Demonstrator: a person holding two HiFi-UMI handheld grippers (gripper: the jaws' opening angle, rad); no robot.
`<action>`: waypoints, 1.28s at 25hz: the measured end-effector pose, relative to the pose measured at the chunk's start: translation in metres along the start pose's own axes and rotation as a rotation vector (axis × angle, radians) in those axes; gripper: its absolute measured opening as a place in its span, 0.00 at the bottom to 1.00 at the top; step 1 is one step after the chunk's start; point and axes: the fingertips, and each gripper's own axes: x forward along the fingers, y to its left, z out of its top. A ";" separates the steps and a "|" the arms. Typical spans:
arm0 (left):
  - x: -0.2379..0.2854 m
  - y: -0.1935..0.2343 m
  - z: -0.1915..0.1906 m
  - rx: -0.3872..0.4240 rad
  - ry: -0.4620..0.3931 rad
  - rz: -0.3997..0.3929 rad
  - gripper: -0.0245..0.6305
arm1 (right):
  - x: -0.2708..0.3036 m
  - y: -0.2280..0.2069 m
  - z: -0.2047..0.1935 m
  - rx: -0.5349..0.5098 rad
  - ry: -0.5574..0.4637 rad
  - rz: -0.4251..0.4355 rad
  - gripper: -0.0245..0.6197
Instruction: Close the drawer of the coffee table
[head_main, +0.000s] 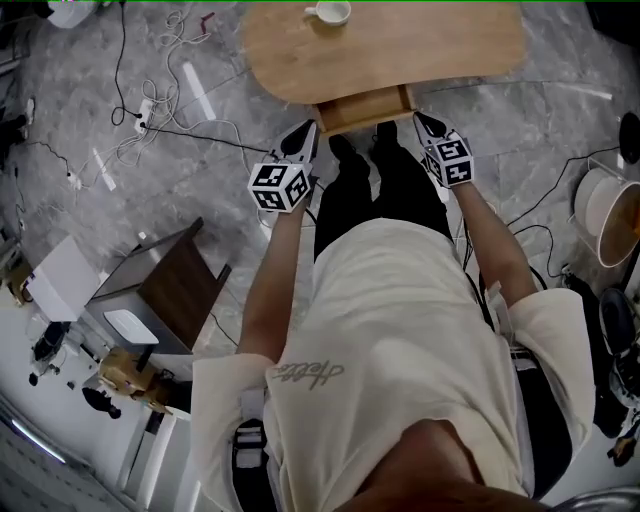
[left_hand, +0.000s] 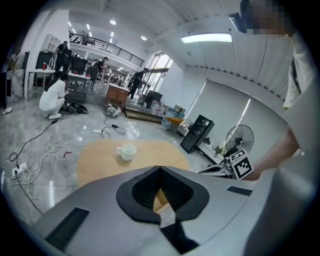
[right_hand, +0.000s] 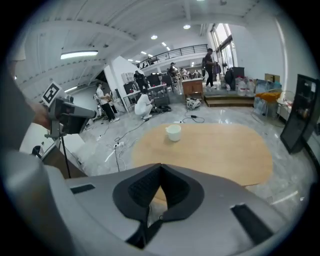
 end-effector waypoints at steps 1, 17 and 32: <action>0.011 0.003 -0.010 -0.001 0.025 0.005 0.04 | 0.007 -0.007 -0.012 0.008 0.028 0.001 0.03; 0.119 0.052 -0.195 -0.249 0.368 -0.005 0.04 | 0.100 -0.048 -0.152 0.036 0.354 0.064 0.03; 0.156 0.103 -0.336 -0.368 0.628 0.024 0.04 | 0.179 -0.079 -0.222 0.015 0.497 0.134 0.03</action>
